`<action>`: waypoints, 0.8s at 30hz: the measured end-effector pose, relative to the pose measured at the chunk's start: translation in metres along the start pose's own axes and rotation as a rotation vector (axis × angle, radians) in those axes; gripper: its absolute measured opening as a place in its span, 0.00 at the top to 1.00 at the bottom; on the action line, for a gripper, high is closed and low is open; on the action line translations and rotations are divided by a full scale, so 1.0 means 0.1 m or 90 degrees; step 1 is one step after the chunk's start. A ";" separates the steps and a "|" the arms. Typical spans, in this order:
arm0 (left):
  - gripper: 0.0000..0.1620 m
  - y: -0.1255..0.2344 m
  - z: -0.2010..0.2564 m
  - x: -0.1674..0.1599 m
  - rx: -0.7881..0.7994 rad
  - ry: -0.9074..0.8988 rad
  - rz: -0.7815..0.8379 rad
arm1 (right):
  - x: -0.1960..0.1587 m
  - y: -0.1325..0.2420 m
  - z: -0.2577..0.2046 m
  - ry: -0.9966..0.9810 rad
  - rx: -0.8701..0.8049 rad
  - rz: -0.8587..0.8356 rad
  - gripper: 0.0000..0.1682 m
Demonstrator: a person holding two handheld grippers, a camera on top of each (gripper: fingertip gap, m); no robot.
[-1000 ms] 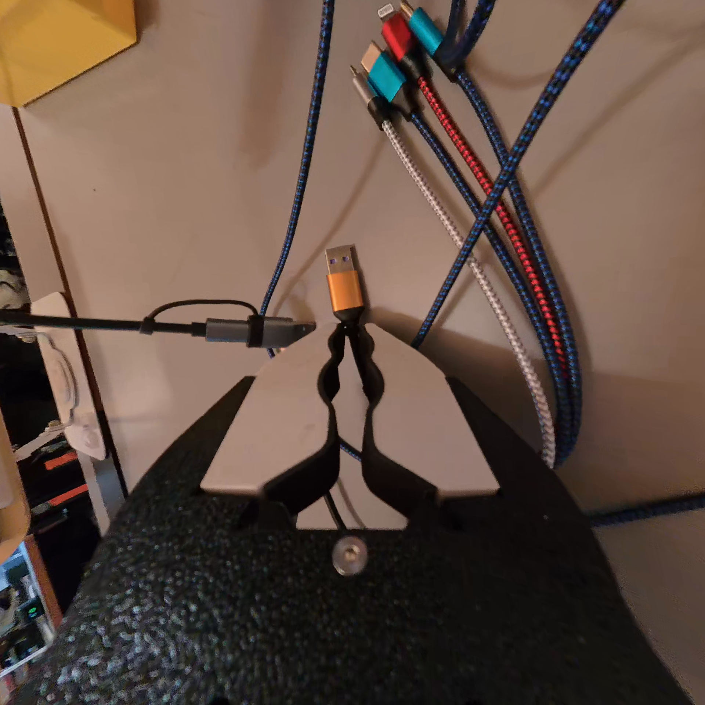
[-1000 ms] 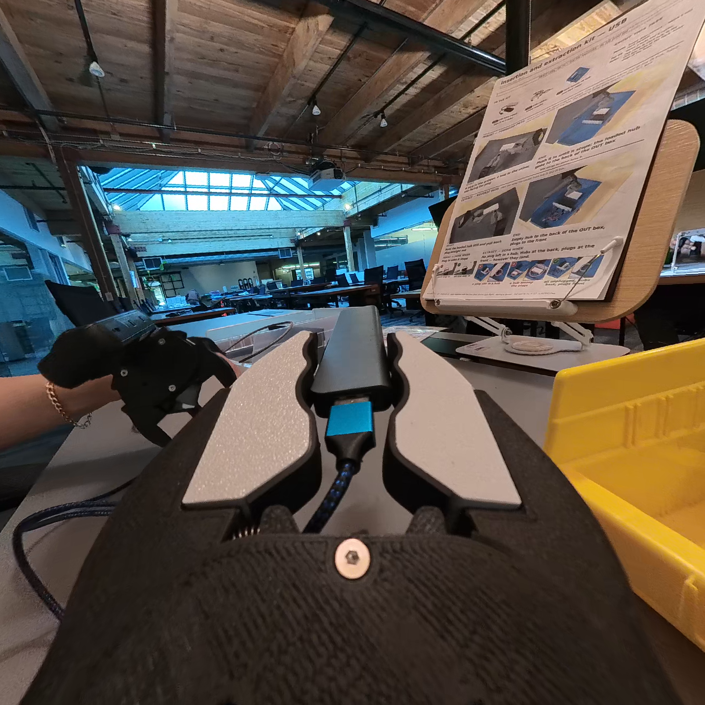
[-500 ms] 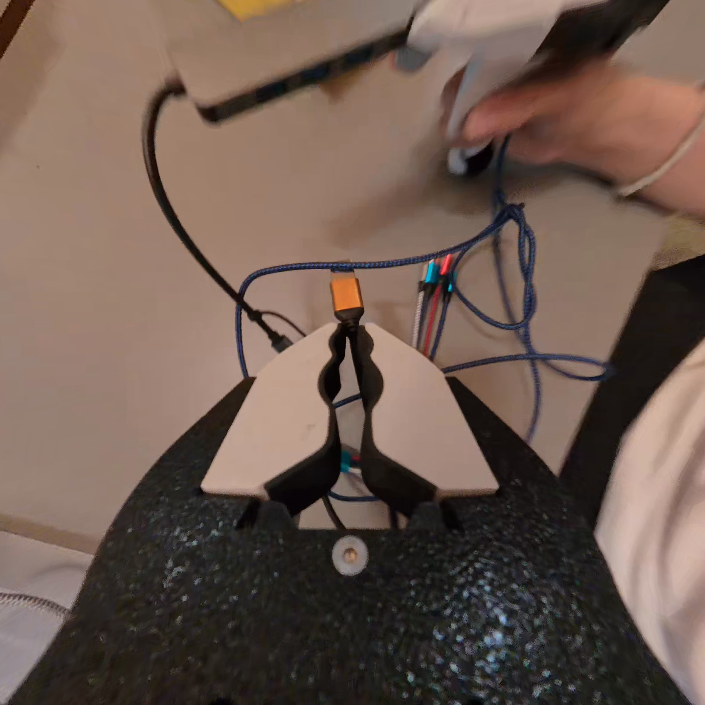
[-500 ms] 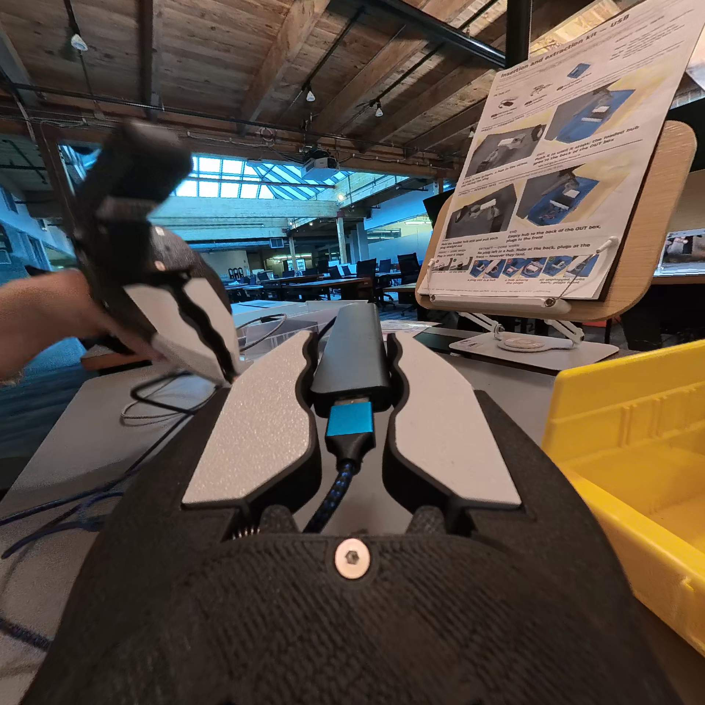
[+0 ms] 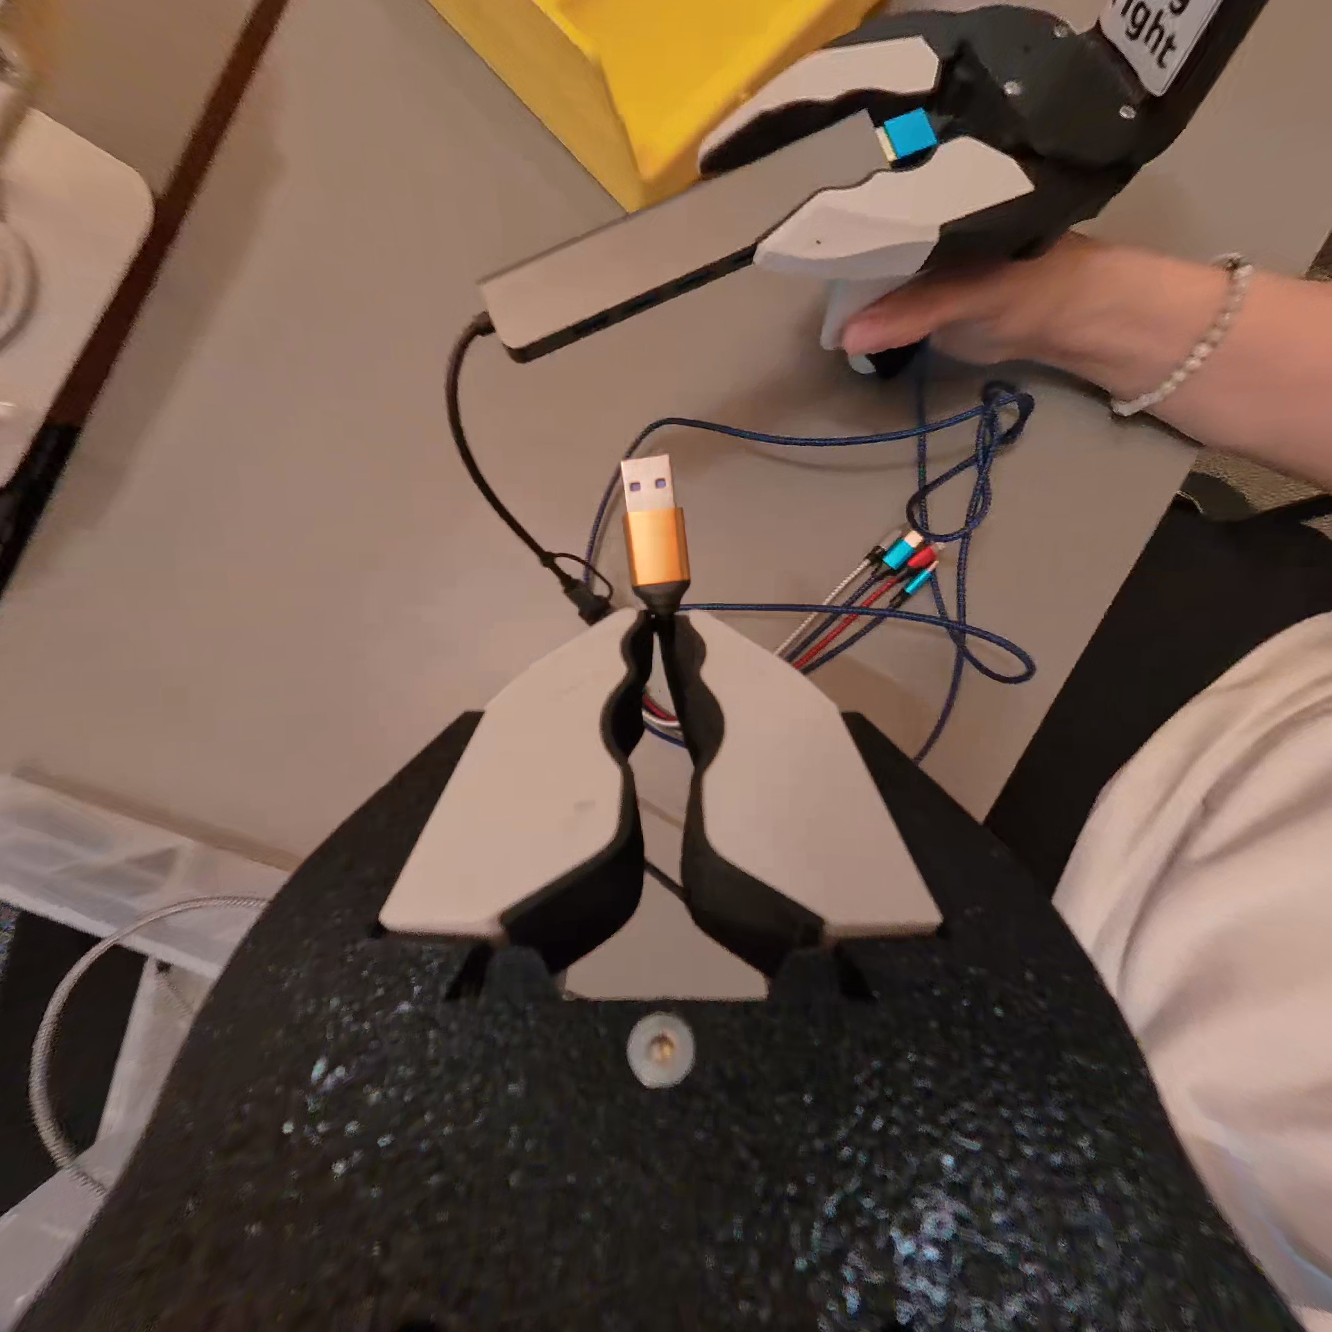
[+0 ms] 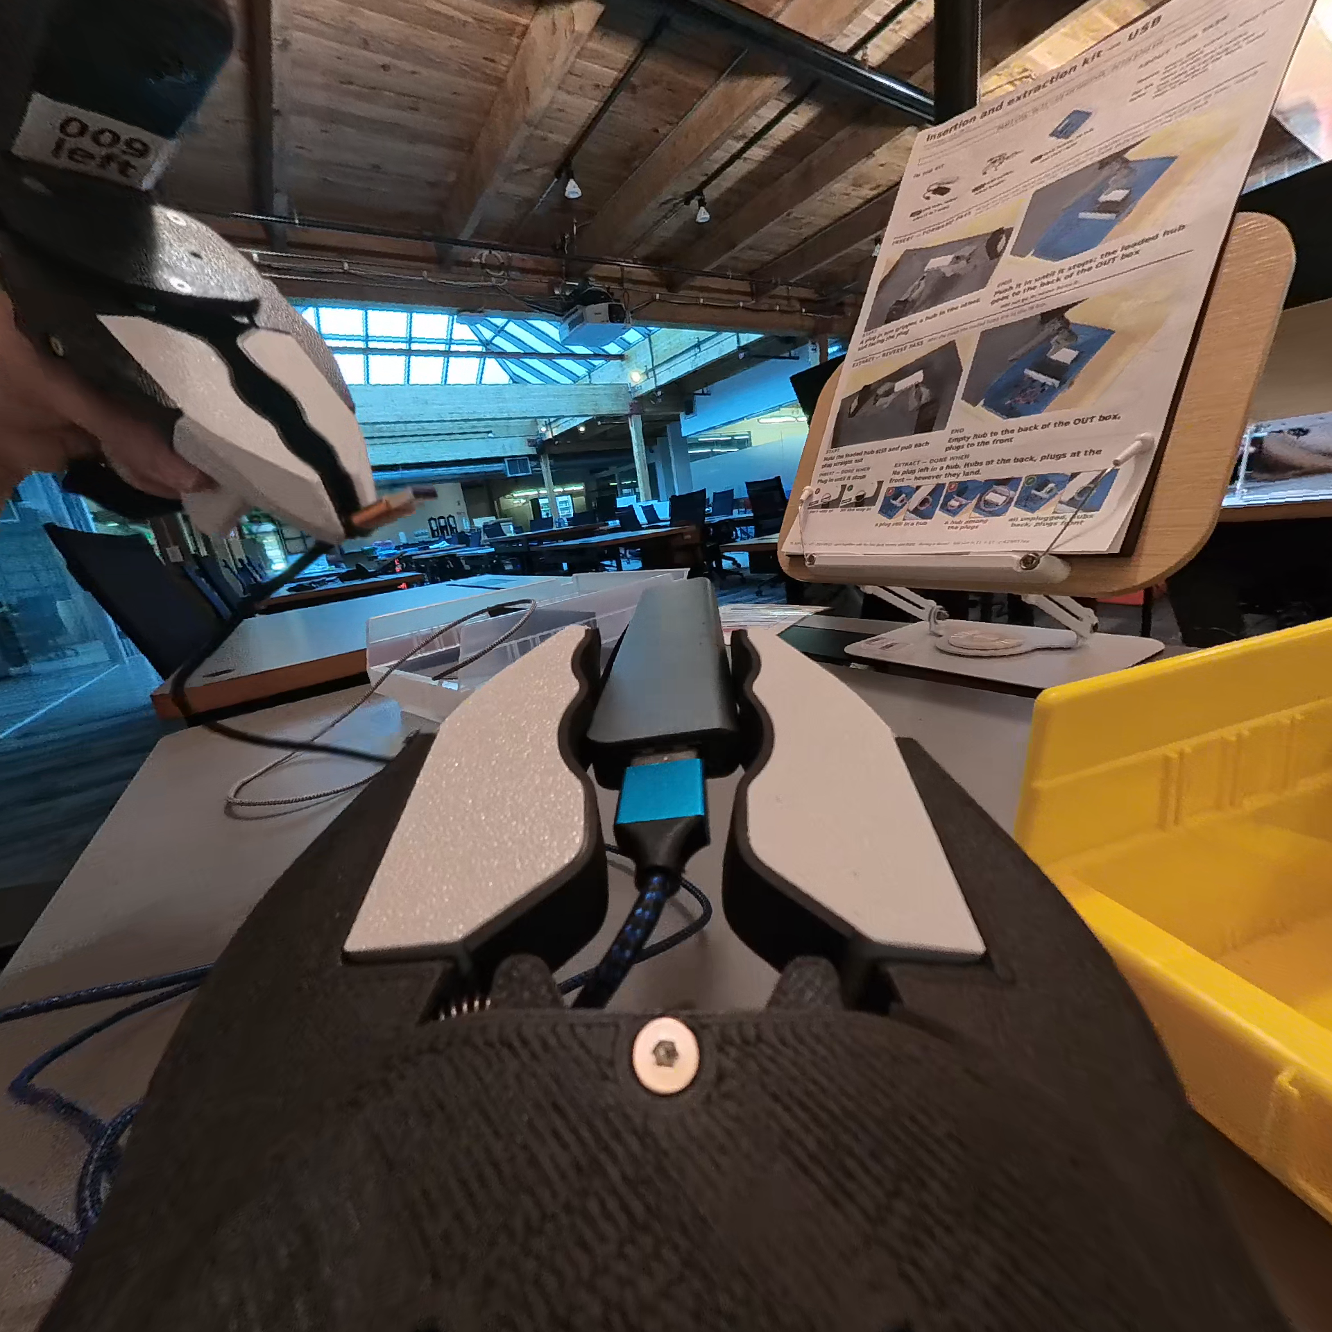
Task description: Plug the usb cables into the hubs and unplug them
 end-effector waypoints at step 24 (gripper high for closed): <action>0.97 -0.80 -0.17 0.17 0.007 0.075 -0.005 | -0.01 -0.02 -0.04 0.020 0.001 -0.012 0.79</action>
Point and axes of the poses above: each gripper's, where its closed fingertips meet, y back along the fingers, x out of its top, z = x × y across the jaws, the point moved 10 cm from there along y, back along the fingers, and after that the axes turned 3 degrees about -y, right-handed, at the moved point
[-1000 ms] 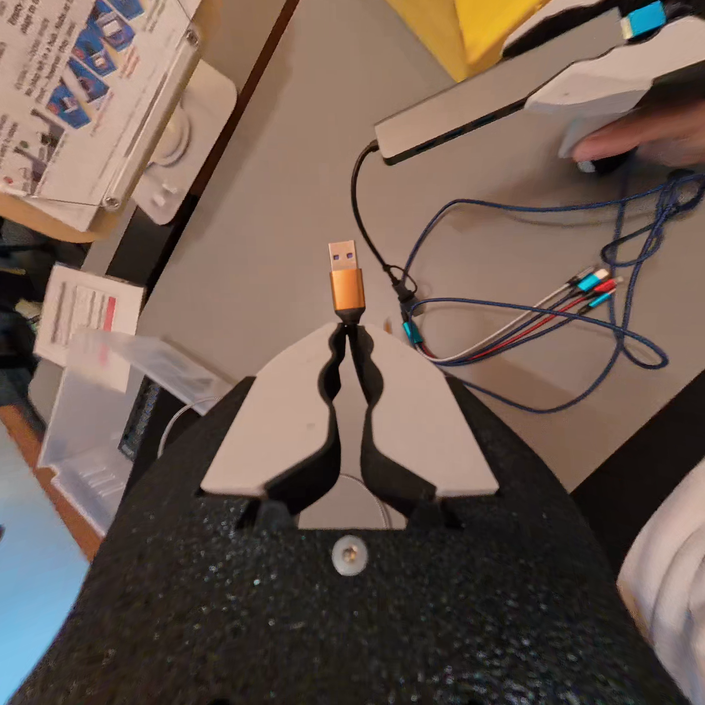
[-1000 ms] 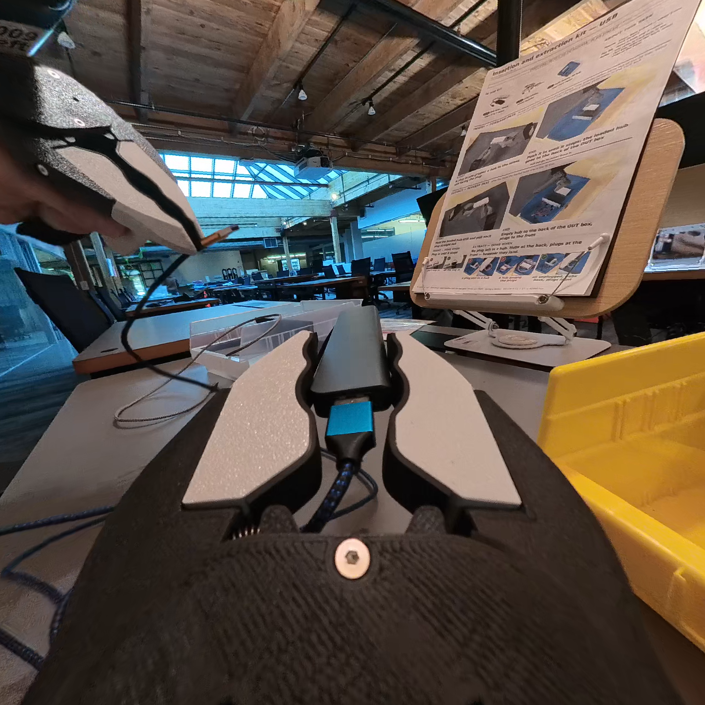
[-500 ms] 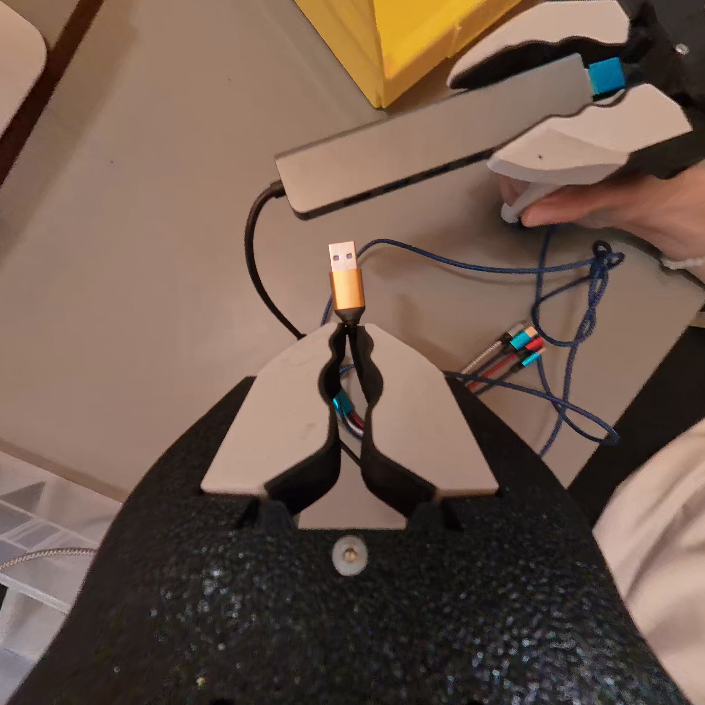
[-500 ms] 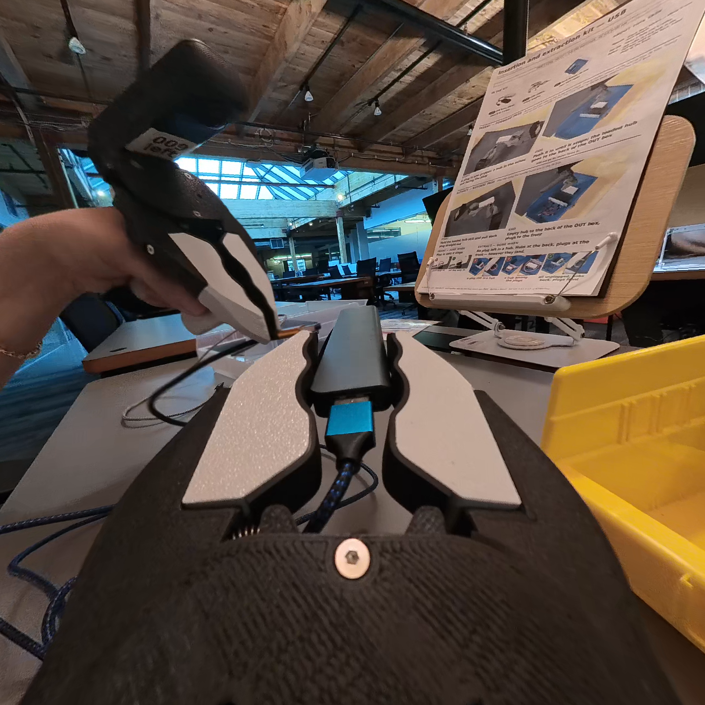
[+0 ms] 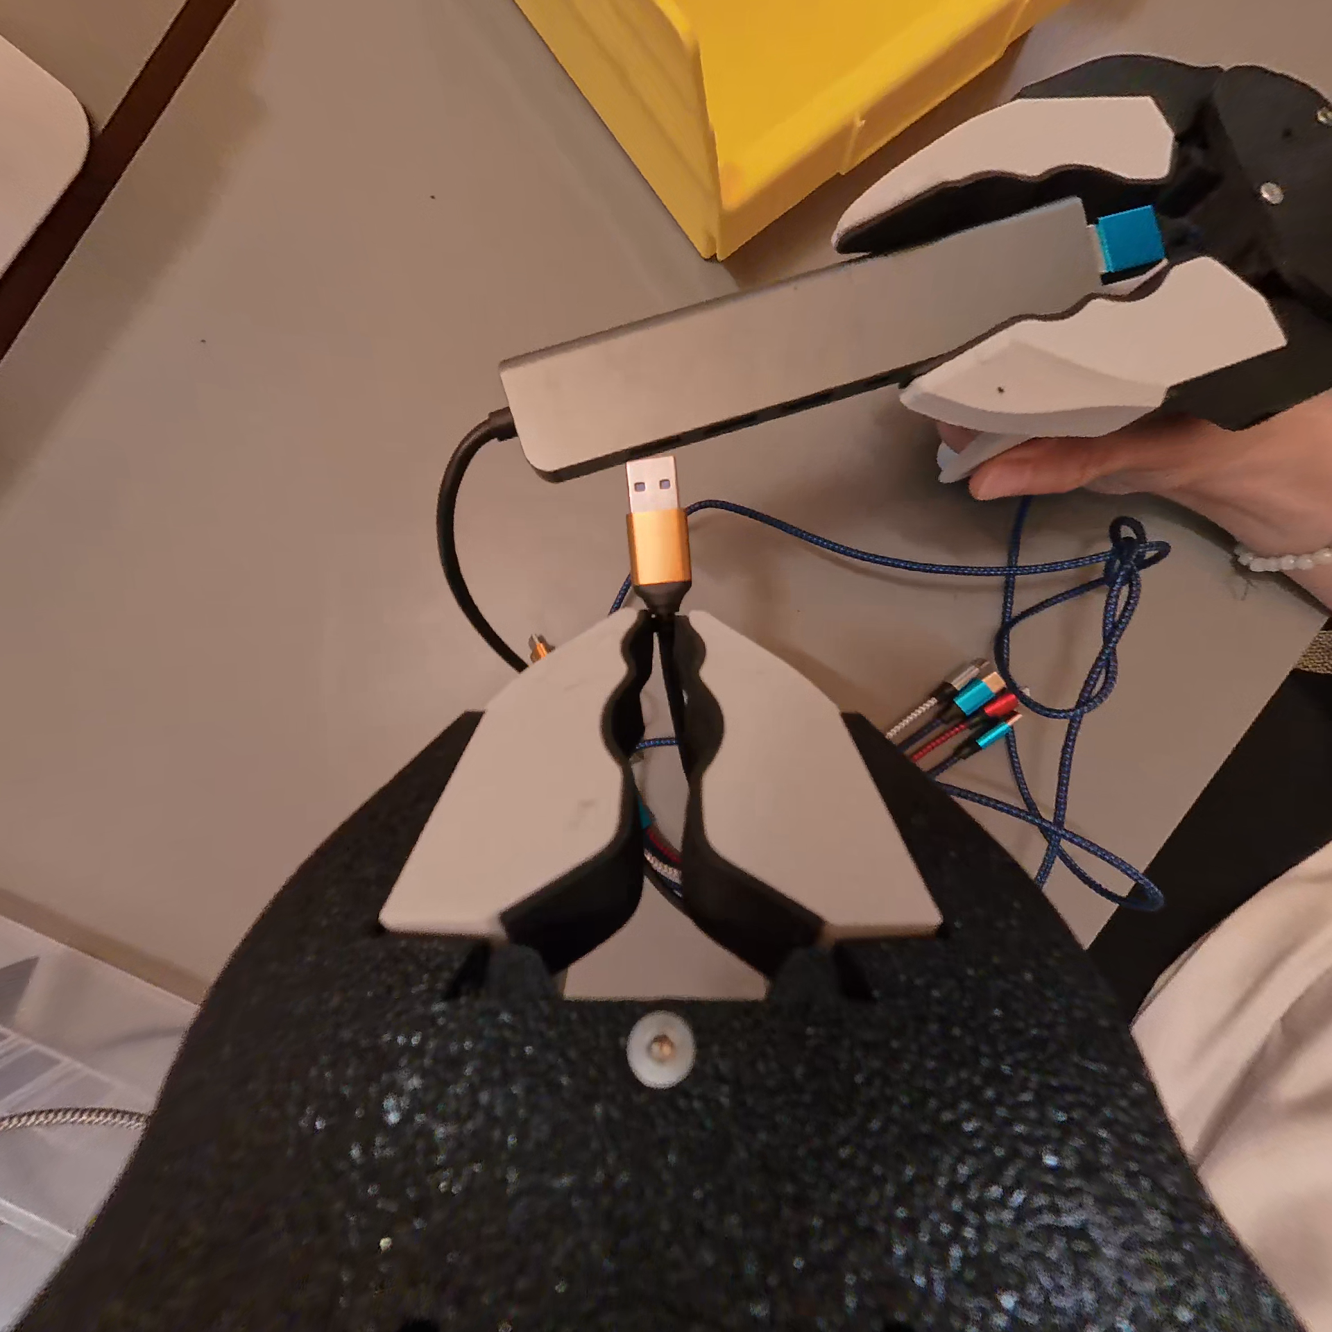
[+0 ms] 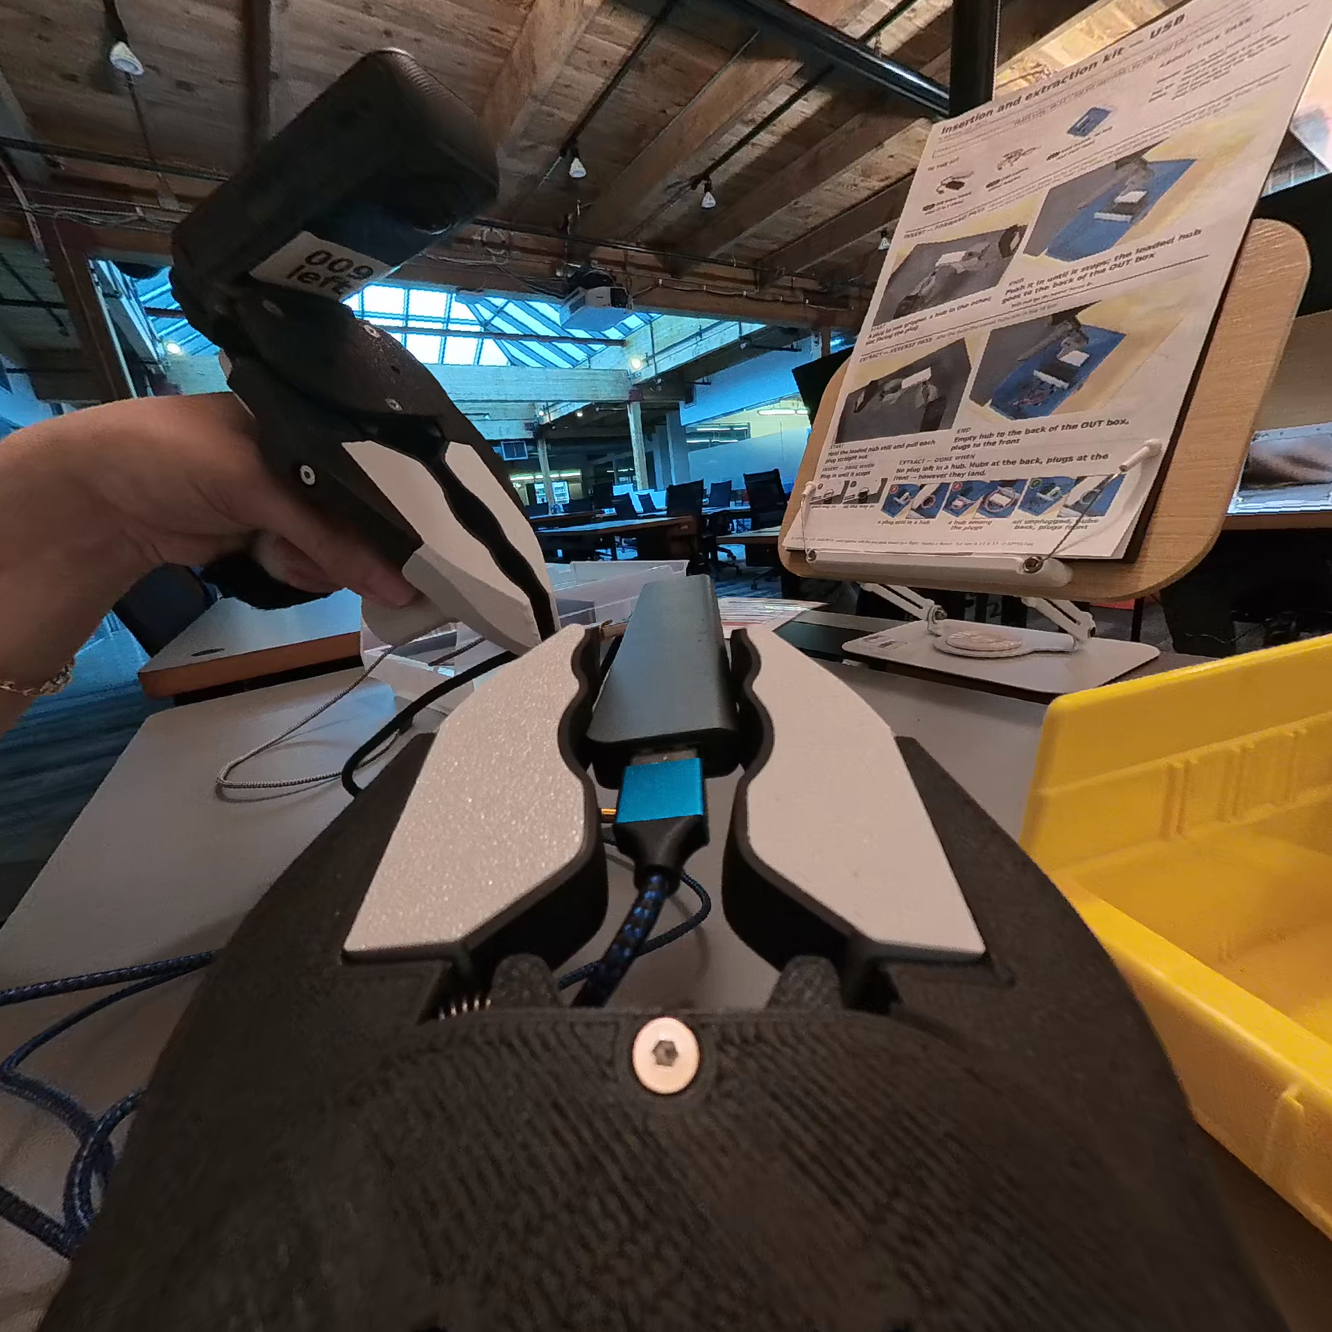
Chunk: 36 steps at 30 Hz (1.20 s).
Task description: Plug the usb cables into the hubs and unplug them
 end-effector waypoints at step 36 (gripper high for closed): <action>0.97 0.03 0.04 0.04 0.060 -0.012 0.010 | -0.02 -0.05 -0.06 0.041 -0.034 -0.029 0.79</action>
Point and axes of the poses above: each gripper's, where its closed fingertips meet, y back along the fingers, x out of its top, z = x × y across the jaws, the point moved 10 cm from there along y, back along the fingers, and after that the axes turned 3 degrees about -y, right-handed, at the moved point
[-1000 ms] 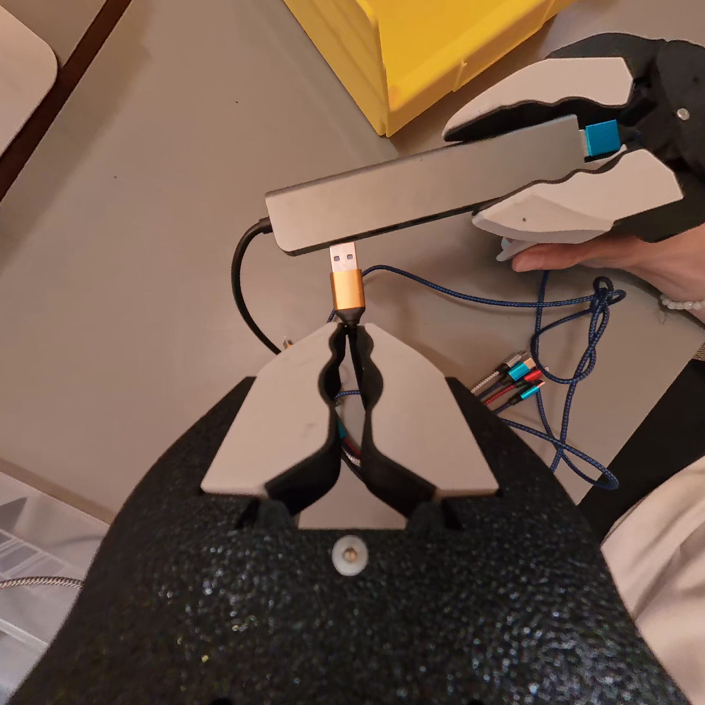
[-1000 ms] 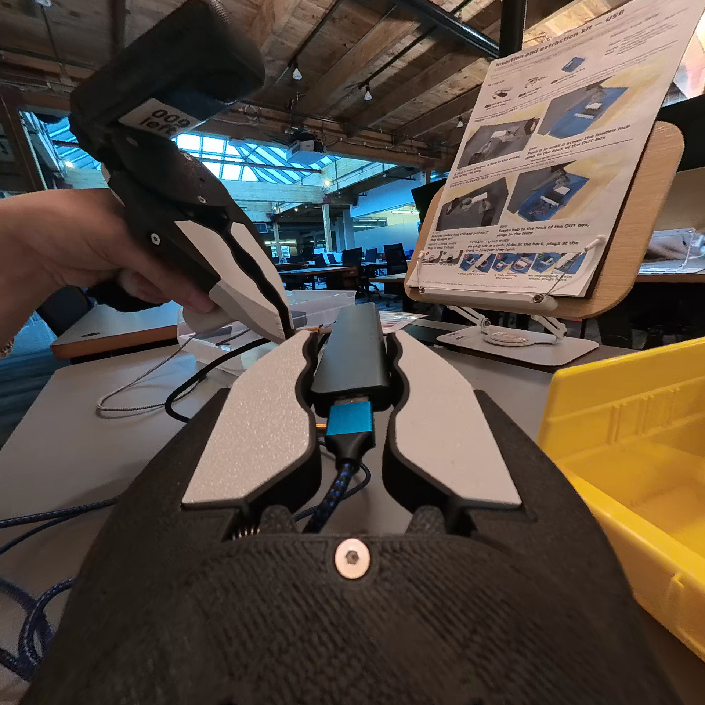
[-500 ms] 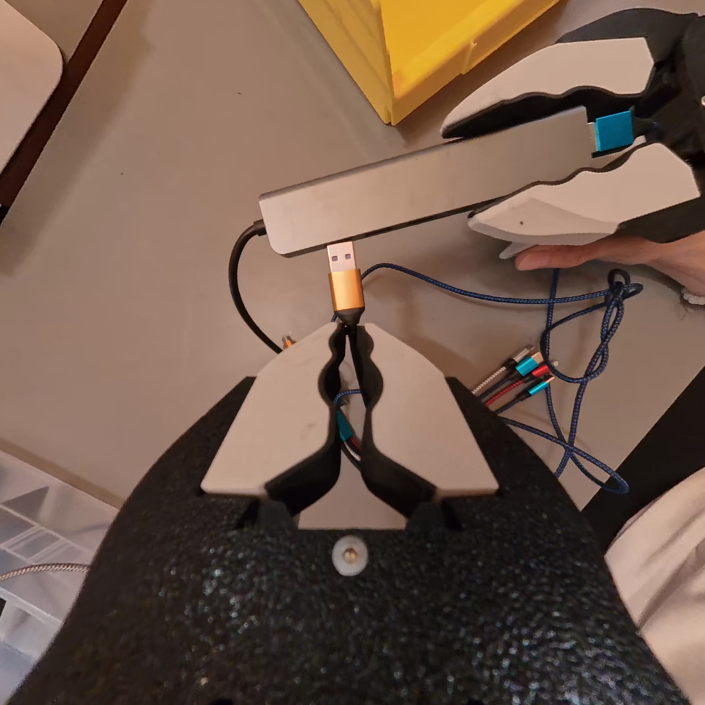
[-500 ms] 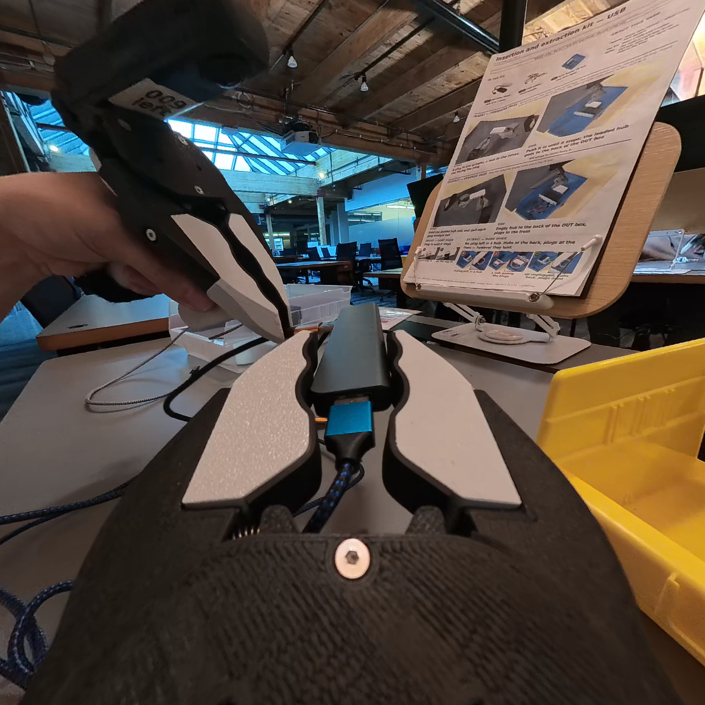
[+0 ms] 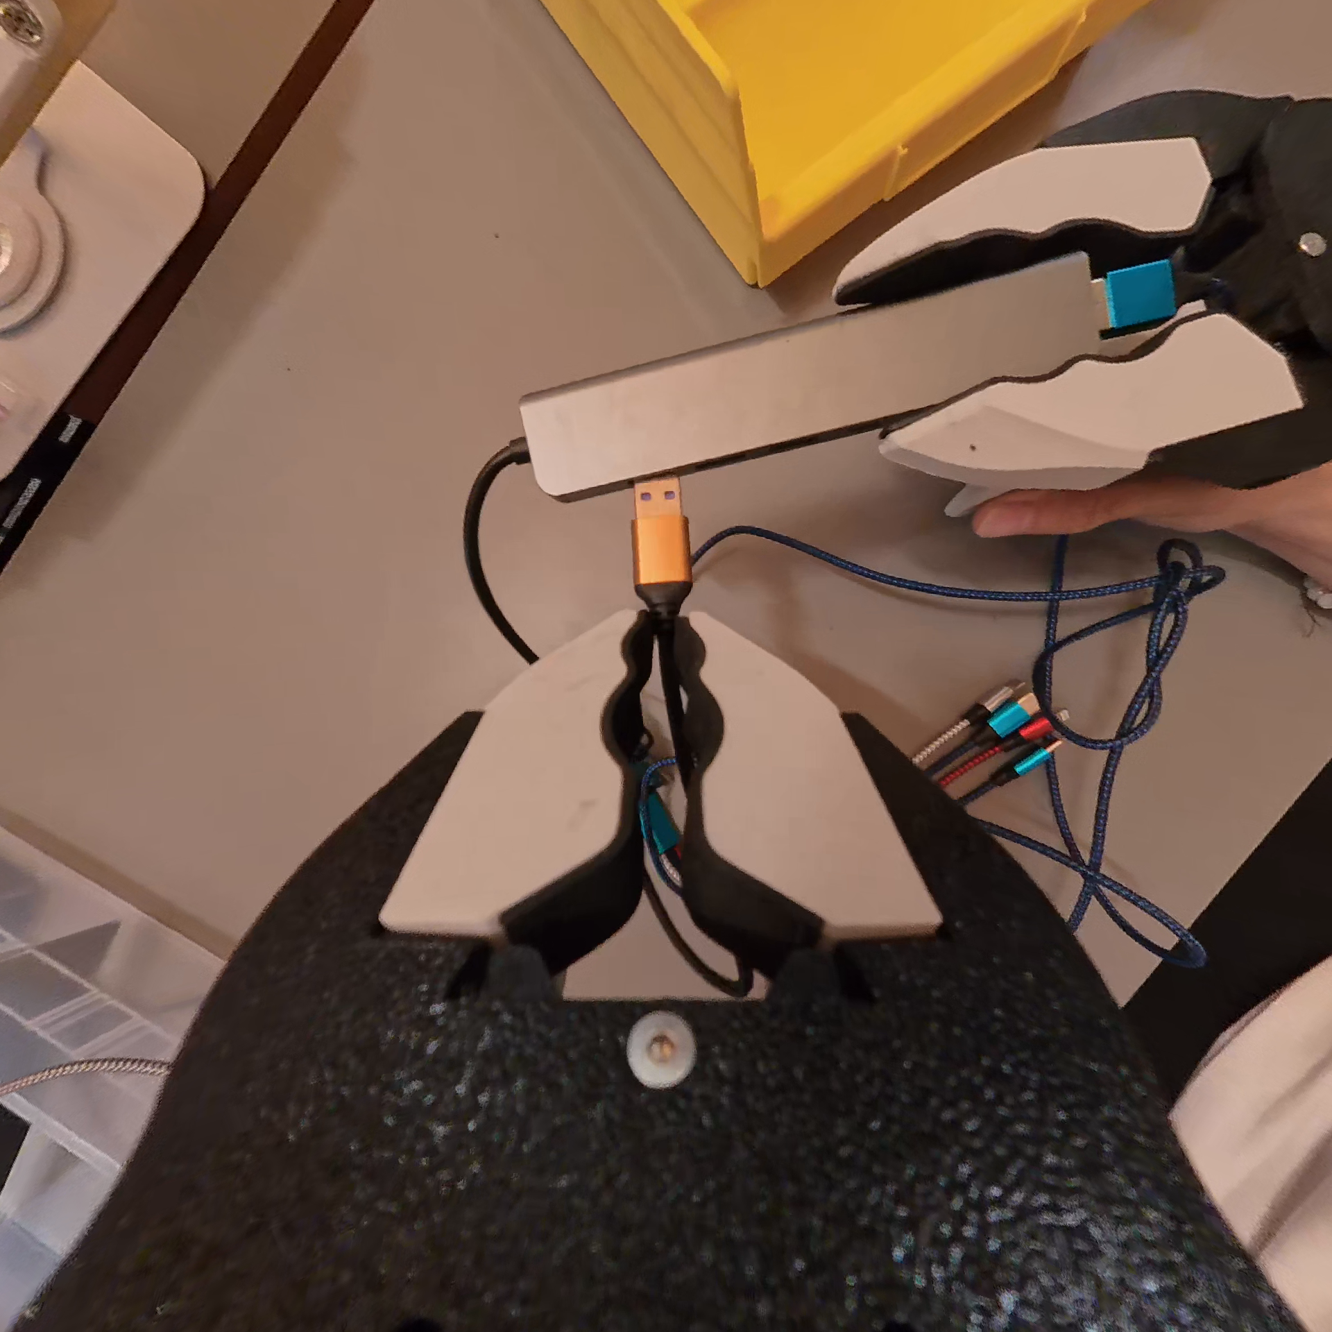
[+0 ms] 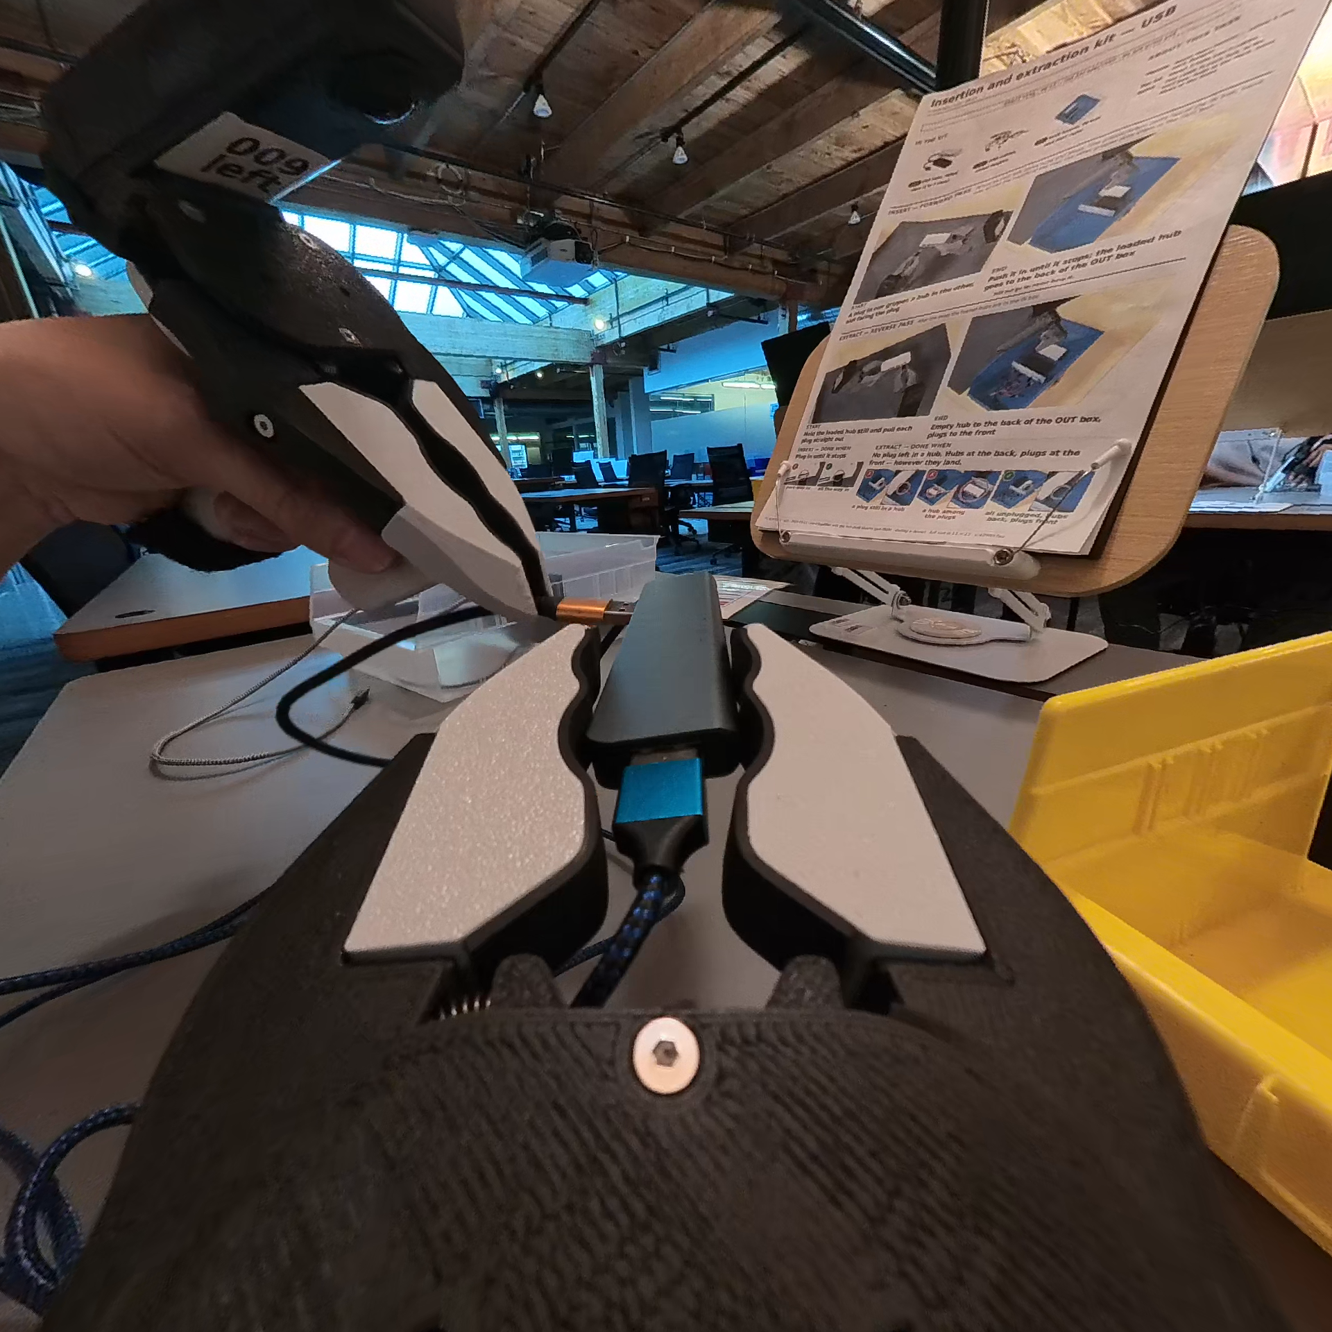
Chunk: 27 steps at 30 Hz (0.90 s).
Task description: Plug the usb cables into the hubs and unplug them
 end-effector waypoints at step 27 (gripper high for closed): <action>0.97 -0.21 0.06 -0.08 0.047 0.088 0.296 | 0.01 0.09 0.16 -0.087 -0.060 0.055 0.79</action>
Point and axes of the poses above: each gripper's, where its closed fingertips meet, y back along the fingers, x out of its top, z = x × y across the jaws, the point moved 10 cm from there along y, back along the fingers, and after that the axes turned 3 degrees about -y, right-handed, at the moved point
